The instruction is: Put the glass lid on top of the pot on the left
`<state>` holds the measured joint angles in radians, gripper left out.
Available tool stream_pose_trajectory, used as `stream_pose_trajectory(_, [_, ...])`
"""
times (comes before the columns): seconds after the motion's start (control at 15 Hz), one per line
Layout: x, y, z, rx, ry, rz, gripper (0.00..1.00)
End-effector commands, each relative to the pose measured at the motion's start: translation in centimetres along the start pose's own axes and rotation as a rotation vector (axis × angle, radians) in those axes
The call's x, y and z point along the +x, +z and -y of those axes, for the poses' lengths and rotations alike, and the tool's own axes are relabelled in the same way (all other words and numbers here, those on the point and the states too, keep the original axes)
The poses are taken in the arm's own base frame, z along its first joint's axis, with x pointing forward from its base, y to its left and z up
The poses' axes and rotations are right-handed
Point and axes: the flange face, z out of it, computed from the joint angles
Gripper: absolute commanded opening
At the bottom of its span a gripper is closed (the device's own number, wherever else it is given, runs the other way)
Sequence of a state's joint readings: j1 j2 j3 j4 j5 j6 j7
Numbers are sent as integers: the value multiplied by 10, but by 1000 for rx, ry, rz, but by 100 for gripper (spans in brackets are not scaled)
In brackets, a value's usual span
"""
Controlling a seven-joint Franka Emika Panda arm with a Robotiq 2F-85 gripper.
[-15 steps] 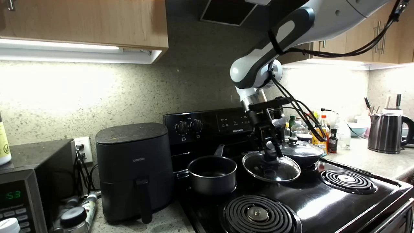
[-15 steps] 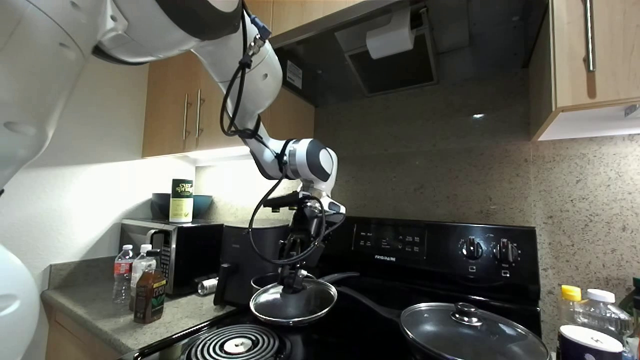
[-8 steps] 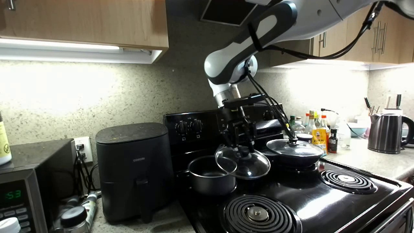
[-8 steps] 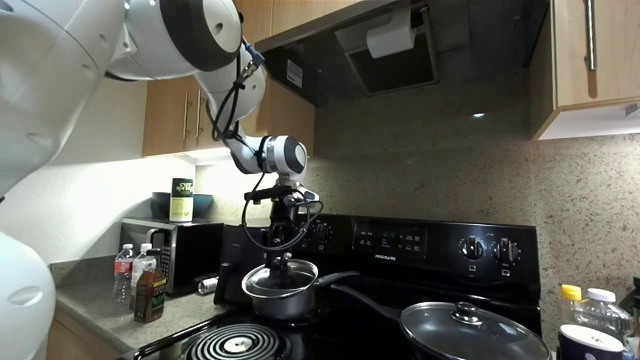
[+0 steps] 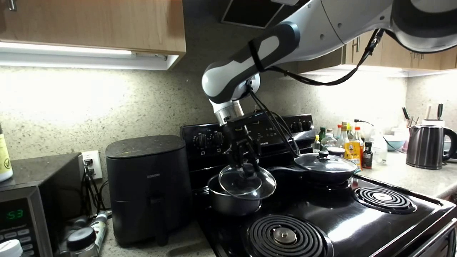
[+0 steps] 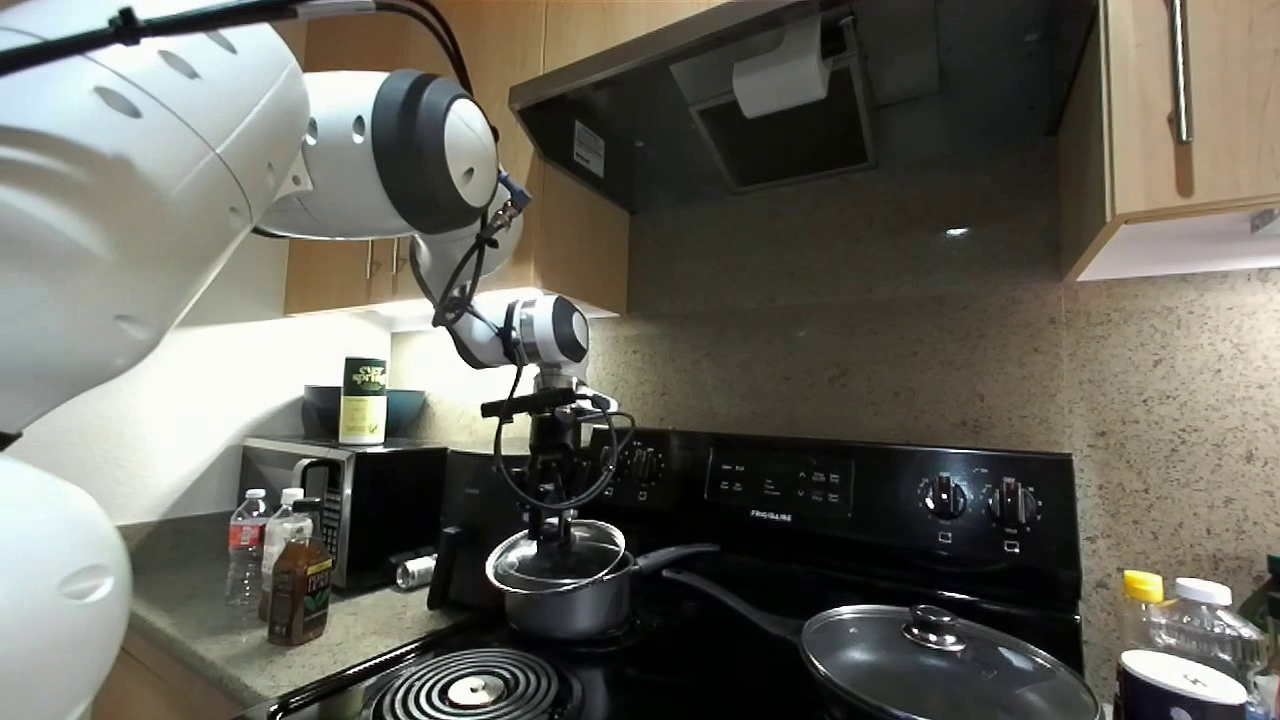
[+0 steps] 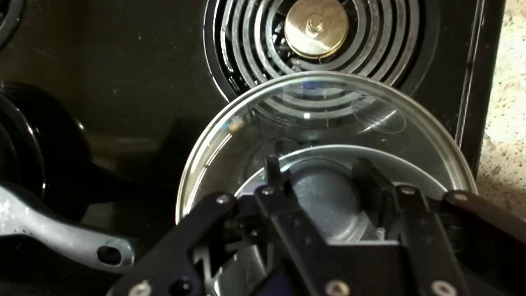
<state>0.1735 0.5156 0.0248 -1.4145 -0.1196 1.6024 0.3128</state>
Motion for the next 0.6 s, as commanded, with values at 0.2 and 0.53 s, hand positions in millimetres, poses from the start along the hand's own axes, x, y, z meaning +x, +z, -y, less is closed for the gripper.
stream_pose_trajectory(0.2, [4, -8, 0, -5, 6, -28, 22])
stream_pose_trajectory(0.53, [18, -29, 5, -36, -5, -121, 22])
